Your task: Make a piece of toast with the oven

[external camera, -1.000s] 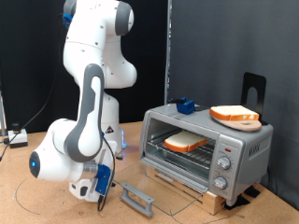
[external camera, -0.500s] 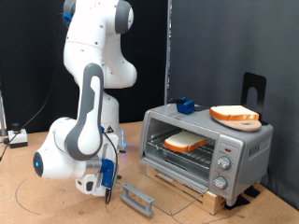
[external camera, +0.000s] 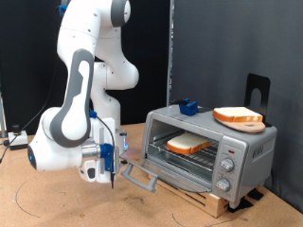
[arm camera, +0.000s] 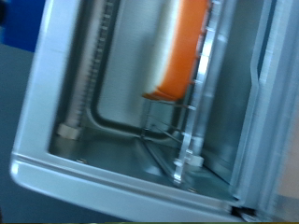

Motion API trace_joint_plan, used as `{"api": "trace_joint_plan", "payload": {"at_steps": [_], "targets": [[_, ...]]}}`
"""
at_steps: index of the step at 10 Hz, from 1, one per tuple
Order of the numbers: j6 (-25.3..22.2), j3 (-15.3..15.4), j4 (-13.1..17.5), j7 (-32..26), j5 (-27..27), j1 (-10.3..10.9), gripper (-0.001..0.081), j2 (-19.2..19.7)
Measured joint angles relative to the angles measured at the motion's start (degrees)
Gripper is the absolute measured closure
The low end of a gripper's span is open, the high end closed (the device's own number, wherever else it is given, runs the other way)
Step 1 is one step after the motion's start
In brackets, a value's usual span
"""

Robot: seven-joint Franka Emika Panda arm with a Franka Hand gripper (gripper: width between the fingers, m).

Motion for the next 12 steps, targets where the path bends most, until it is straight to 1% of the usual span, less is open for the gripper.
{"api": "trace_joint_plan", "payload": {"at_steps": [1, 3, 4, 6, 9, 12], "targets": [[0.04, 0.39, -0.65, 1.23, -0.17, 0.51, 0.0002, -1.54], [2.33, 0.99, -2.27, 4.61, -0.28, 2.30, 0.0002, -4.83], [3.16, 1.25, -3.03, 5.73, -0.30, 2.86, 0.0002, -6.54], [3.04, 2.05, -4.61, 6.26, -0.41, 3.71, 0.0002, -9.40], [2.51, 4.36, -8.30, 6.25, -0.23, 5.47, 0.0002, -13.23], [3.73, 6.59, -13.21, 7.96, 0.84, 7.13, 0.0002, -18.19]]}}
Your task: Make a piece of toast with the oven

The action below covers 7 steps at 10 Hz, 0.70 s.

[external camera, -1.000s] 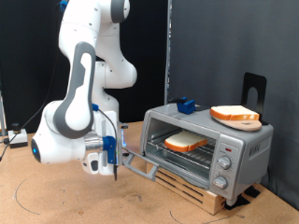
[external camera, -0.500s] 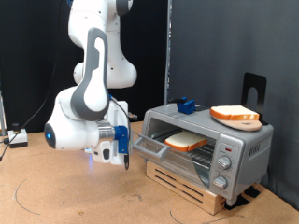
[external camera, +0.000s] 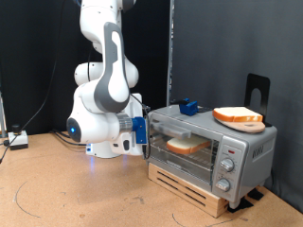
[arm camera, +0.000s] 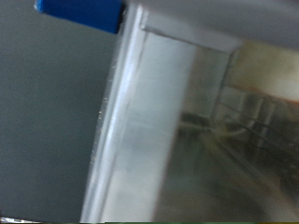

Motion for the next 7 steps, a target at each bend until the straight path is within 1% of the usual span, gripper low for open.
{"api": "trace_joint_plan", "payload": {"at_steps": [2, 3, 4, 5, 7], "targets": [[0.70, 1.11, -3.44, 2.01, 1.49, 0.62, 0.0002, -3.99], [1.70, 1.16, -4.81, 4.01, 2.35, 0.48, 0.0002, -6.07], [2.41, 0.67, -5.47, 6.19, 2.52, -0.16, 0.0002, -7.63], [2.79, -0.32, -5.38, 8.00, 1.92, -1.34, 0.0002, -8.27], [5.85, -2.35, -4.65, 10.42, -1.05, -3.88, 0.0002, -8.20]]}}
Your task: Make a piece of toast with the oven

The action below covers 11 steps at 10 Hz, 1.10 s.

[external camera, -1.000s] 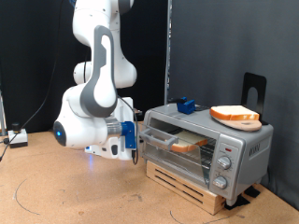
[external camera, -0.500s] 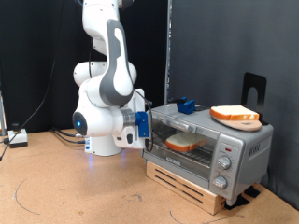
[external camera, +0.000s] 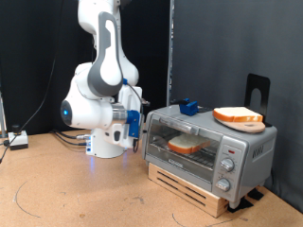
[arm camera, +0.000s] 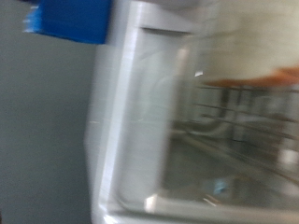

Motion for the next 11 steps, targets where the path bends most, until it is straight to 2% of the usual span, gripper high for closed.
{"api": "trace_joint_plan", "payload": {"at_steps": [2, 3, 5, 6, 9, 10, 11], "targets": [[3.28, -1.57, 1.33, 1.75, -2.65, -1.90, 0.0002, 1.01], [3.48, -2.02, 2.28, 2.20, -3.14, -2.39, 0.0002, 2.38], [2.03, -1.90, 2.60, 1.02, -3.07, -2.33, 0.0002, 2.62], [-0.43, -1.62, 4.12, 0.47, -3.05, -2.26, 0.0002, 3.58], [-6.69, 0.41, 12.36, -0.85, -2.46, -1.79, 0.0002, 9.66], [-6.87, 1.22, 14.81, -0.81, -2.28, -1.57, 0.0002, 11.52], [-4.97, 1.94, 16.48, -0.51, -0.66, -1.26, 0.0002, 12.84]]}}
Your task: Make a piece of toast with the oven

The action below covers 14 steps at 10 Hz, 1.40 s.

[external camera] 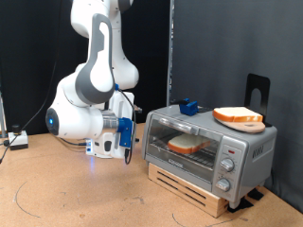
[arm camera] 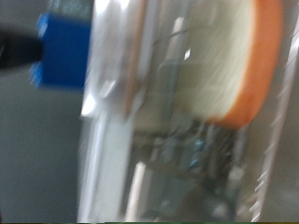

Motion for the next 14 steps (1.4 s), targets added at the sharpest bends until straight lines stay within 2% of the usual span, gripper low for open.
{"api": "trace_joint_plan", "payload": {"at_steps": [2, 4, 6, 7, 8, 9, 11, 14], "targets": [[5.47, 0.95, 1.15, 1.72, 4.66, 0.56, 0.0002, 1.00], [3.77, 1.14, 1.92, 0.42, 4.34, 0.55, 0.0002, 1.54], [-1.31, 2.26, 7.39, 1.35, 4.20, 0.60, 0.0002, 5.62], [-4.37, 2.88, 10.67, 4.20, 4.18, 0.64, 0.0002, 8.17], [-4.63, 3.54, 13.32, 5.58, 4.63, 0.73, 0.0002, 10.25], [-2.66, 4.02, 14.93, 6.44, 6.00, 1.12, 0.0002, 11.48], [5.83, 4.47, 15.47, 8.70, 11.25, 2.47, 0.0002, 11.95], [0.72, 4.72, 16.93, 7.63, 11.63, 1.99, 0.0002, 13.48]]}}
